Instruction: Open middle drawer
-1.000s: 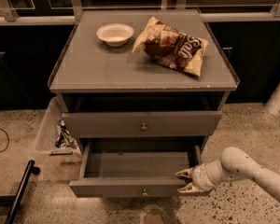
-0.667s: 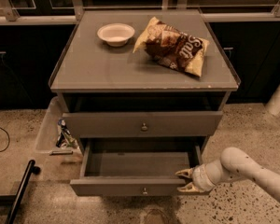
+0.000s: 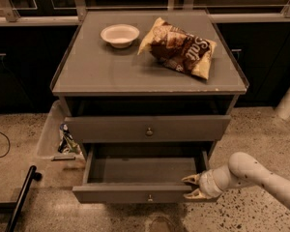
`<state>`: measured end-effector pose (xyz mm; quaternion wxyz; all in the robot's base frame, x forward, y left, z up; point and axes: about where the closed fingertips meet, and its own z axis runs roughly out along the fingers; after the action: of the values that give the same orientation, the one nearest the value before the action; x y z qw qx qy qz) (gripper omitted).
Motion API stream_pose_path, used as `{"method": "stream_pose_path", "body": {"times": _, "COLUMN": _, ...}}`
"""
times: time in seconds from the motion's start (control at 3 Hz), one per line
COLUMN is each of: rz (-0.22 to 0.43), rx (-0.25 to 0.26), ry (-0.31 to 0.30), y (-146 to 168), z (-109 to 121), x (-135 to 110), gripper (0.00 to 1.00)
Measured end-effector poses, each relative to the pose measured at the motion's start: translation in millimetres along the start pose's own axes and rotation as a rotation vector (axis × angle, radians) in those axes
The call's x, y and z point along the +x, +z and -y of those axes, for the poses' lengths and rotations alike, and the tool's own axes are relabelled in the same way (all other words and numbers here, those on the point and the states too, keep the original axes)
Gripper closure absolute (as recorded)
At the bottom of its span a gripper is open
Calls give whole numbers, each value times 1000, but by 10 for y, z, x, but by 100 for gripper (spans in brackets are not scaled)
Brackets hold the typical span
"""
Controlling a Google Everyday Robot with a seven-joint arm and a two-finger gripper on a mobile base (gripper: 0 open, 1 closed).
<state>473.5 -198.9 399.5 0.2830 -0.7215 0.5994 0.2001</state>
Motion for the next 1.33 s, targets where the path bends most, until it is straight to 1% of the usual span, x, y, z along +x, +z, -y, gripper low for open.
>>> {"method": "stream_pose_path", "body": {"times": 0.33, "rz": 27, "rx": -3, "ry": -12, "y": -42, "z": -5, "x": -44, "gripper": 34}}
{"method": "stream_pose_path", "body": {"times": 0.67, "rz": 45, "rx": -23, "ry": -32, "y": -62, "z": -254, "x": -42, "gripper": 38}}
{"method": "stream_pose_path", "body": {"times": 1.33, "rz": 70, "rx": -1, "ry": -101, "y": -359, "z": -908, "x": -143, "gripper": 85}}
